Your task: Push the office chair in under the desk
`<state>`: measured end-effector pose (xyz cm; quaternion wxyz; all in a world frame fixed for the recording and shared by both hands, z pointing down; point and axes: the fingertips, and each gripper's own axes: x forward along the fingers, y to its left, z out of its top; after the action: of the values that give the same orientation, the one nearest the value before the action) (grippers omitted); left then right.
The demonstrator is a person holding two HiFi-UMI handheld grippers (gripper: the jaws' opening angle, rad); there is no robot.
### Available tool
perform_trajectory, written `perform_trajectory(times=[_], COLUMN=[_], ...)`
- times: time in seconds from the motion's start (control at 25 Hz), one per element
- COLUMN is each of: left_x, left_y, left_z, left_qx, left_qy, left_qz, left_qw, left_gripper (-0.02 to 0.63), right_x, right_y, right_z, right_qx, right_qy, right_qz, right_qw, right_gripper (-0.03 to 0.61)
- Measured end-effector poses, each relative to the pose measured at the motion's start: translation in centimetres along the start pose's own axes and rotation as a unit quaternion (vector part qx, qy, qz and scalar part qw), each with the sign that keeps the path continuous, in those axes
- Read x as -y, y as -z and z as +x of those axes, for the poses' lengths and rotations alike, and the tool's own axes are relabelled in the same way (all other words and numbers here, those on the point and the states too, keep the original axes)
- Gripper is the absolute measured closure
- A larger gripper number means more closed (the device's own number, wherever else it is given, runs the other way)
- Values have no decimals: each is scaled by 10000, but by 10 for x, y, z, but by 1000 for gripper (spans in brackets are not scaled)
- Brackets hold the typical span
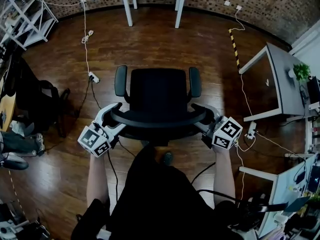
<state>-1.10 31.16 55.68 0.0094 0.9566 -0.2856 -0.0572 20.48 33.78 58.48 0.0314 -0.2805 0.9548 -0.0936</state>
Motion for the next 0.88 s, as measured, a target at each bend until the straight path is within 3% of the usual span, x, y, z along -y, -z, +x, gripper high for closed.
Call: perform_trajectory(times=[0.4, 0.88], left_x=[-56, -125], left_y=[-6, 11], left_z=[30, 127], left_qx=[95, 114], left_qy=[161, -313], left_qz=[-271, -71], left_qw=[9995, 9994], left_gripper=[285, 284], right_x=[80, 218], right_y=[-9, -28], right_z=[45, 79], right_qx=[55, 76], right_qy=[-182, -536], right_qz=[-309, -528], right_qw=[9993, 9971], right_gripper=[342, 337])
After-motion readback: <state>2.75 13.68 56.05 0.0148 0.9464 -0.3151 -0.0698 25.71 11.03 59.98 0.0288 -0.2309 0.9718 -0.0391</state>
